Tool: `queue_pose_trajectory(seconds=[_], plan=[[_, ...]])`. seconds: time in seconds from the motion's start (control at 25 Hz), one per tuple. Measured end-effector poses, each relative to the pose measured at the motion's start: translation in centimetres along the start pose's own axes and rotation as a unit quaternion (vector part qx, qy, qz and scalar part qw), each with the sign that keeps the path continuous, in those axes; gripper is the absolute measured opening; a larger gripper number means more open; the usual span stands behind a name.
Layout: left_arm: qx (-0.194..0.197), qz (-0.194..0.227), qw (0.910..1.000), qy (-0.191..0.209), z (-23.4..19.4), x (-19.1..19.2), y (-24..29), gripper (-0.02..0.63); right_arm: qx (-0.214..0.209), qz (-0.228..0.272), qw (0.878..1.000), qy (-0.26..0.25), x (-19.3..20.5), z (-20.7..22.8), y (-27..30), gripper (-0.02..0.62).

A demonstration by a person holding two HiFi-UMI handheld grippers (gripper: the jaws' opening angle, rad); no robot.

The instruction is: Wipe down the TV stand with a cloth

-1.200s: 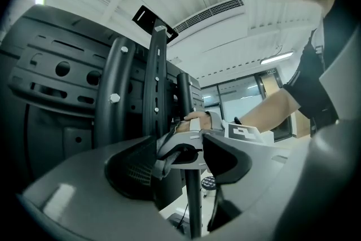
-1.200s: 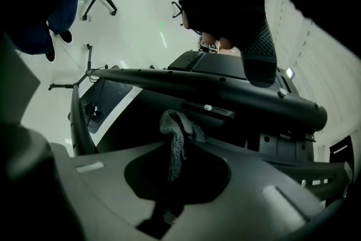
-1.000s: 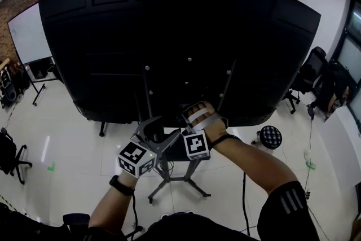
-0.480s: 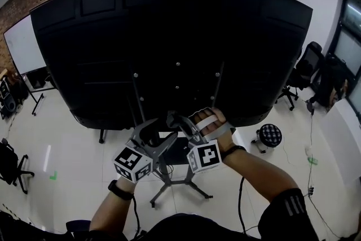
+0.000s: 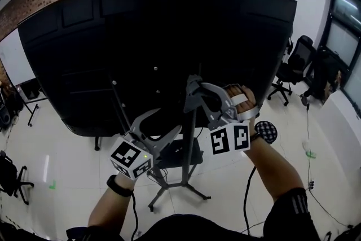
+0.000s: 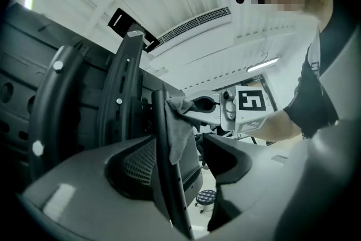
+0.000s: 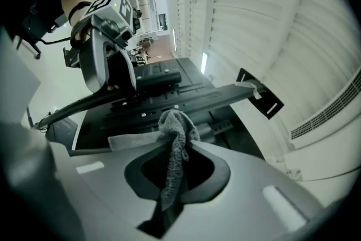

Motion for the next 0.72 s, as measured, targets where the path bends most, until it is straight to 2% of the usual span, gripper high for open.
queue_pose_trajectory(seconds=[0.28, 0.72], plan=[[0.015, 0.012, 0.9997, 0.012, 1.7, -1.8, 4.3, 0.284, 0.044, -0.004, 0.999, -0.007, 3.3, 2.1, 1.5, 0.02], [0.002, -0.006, 0.9998, 0.019, 2.1, -0.6, 7.1, 0.284, 0.044, -0.002, 0.999, -0.014, 7.8, 2.5, 3.0, 0.02]])
Point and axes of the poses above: the fingertips, and each gripper's own axes: y forward along the fingers, z to its right, x out of its underside, the point moved 7 cm from there along -y, backward along the fingers, and after that the axes turned 3 degrees about -y, right-handed, at the moved point
